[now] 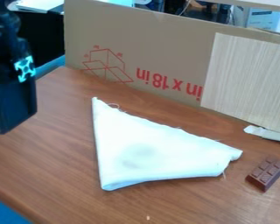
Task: Move the cloth to the top of the table.
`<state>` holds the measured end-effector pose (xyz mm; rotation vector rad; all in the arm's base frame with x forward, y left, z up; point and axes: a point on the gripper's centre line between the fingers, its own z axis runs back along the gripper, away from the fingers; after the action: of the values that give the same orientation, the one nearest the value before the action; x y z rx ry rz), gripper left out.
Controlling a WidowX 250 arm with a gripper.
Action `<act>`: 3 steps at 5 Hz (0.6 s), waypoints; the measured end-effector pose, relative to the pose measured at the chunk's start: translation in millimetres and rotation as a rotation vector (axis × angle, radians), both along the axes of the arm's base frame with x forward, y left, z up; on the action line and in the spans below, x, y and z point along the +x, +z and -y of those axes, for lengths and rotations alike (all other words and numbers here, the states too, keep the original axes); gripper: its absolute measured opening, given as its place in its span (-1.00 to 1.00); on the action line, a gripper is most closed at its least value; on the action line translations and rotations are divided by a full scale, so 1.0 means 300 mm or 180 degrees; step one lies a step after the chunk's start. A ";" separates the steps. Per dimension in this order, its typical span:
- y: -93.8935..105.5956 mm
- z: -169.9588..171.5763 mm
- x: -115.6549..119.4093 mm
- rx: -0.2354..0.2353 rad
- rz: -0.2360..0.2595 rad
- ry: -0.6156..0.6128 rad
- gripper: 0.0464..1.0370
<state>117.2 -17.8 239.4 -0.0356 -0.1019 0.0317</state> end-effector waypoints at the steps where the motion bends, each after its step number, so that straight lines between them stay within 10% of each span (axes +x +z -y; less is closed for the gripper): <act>1: -0.011 0.002 0.001 -0.0009 -0.0005 -0.0042 0.92; 3: -0.175 -0.087 0.175 -0.0036 0.0028 0.0074 0.92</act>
<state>169.8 8.2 187.0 -0.0457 -0.1110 0.0554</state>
